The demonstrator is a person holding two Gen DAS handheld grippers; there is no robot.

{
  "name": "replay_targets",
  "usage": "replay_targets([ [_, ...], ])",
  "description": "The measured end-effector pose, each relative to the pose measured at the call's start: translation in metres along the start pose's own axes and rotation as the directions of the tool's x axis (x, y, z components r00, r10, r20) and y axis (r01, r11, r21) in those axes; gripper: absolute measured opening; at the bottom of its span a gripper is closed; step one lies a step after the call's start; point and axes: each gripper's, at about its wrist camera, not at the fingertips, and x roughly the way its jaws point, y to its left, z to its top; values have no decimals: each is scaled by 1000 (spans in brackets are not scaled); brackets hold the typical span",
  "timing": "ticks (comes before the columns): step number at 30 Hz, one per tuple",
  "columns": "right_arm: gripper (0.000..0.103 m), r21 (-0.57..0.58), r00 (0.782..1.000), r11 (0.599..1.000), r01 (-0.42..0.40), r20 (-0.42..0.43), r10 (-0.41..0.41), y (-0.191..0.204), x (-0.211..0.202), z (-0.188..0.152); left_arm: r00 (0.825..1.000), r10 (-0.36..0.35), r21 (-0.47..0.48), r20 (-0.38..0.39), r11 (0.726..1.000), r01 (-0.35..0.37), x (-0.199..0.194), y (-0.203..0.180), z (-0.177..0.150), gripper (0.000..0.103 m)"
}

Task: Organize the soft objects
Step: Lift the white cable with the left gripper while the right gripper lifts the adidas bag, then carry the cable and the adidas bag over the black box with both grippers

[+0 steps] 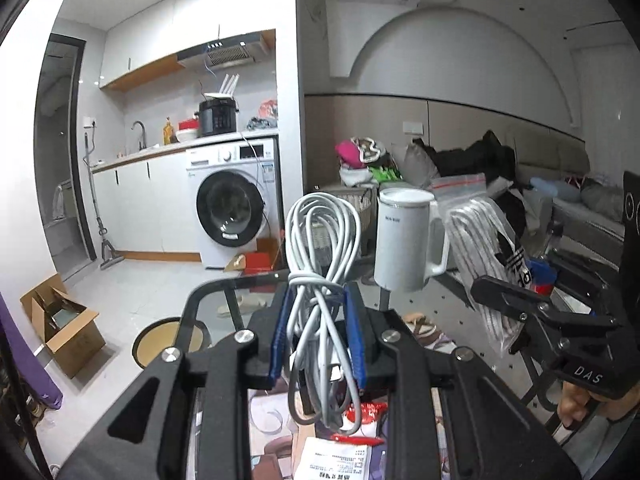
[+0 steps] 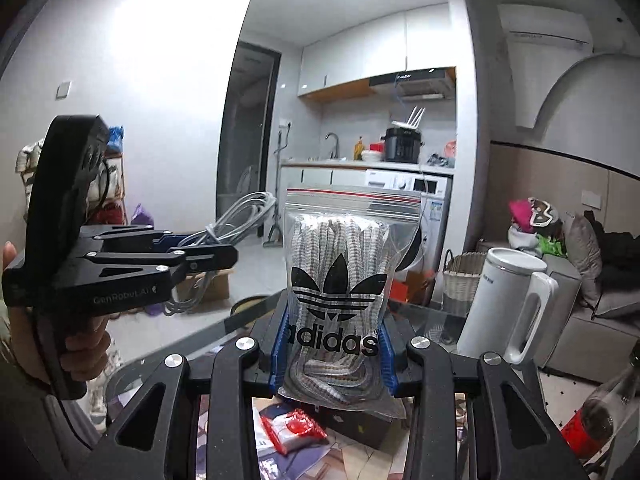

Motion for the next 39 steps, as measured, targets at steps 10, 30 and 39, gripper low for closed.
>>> replay_targets([
  [10,37,32,1000,999,14,27,-15,-4,-3,0,1000,8,-21,9,1000,-7,0,1,1,24],
  [30,37,80,999,996,36,29,-39,-12,23,11,1000,3,-94,25,996,-1,33,-2,19,24],
  [39,37,118,995,989,87,31,-91,-21,49,17,1000,16,-175,6,984,-14,70,7,26,24],
])
